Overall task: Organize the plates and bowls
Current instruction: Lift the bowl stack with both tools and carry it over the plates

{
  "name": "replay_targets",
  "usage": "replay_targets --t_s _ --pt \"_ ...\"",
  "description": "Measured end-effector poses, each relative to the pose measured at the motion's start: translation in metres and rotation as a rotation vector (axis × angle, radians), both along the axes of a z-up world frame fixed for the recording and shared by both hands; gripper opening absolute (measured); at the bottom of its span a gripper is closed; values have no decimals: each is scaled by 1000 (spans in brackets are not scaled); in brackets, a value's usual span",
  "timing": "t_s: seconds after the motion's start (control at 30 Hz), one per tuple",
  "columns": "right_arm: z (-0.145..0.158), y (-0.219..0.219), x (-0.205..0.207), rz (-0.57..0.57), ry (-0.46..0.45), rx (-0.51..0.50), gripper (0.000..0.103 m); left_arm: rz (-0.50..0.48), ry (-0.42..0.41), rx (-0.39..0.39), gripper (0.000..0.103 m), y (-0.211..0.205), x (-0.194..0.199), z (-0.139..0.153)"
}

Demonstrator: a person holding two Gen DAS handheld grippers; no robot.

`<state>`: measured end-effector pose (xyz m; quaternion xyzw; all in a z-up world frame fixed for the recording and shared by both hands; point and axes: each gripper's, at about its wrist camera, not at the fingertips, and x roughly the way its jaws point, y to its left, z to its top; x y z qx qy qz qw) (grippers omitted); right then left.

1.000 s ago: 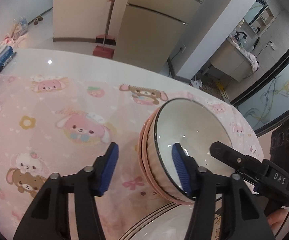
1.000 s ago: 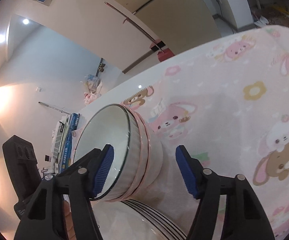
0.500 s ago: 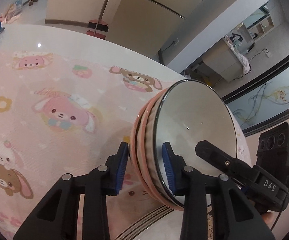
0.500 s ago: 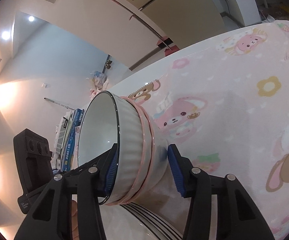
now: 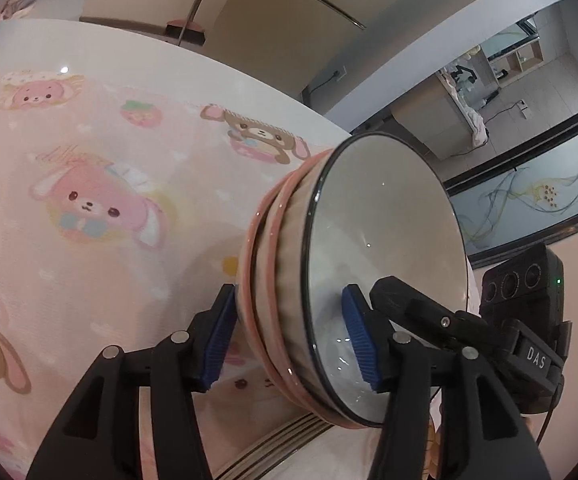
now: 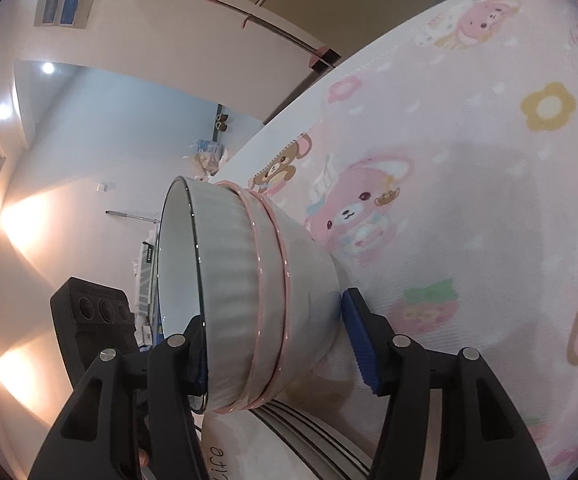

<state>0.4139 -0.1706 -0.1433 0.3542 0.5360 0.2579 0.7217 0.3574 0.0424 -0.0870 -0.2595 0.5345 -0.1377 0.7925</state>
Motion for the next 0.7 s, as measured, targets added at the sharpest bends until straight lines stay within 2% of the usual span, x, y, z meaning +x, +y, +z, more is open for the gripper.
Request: replay_targets --t_s 0.2,0.4,0.5,0.7 --pt "0 -1 1 -13 35 2 55 51 43 -111 42 23 -2 -9" --pt "0 2 1 -12 49 -8 52 44 17 -37 40 14 -7 2" --pt "12 6 -2 -1 8 -33 52 50 -2 -33 40 13 -10 10" --pt "37 10 -11 12 -51 -22 52 64 -62 -43 39 17 -13 34"
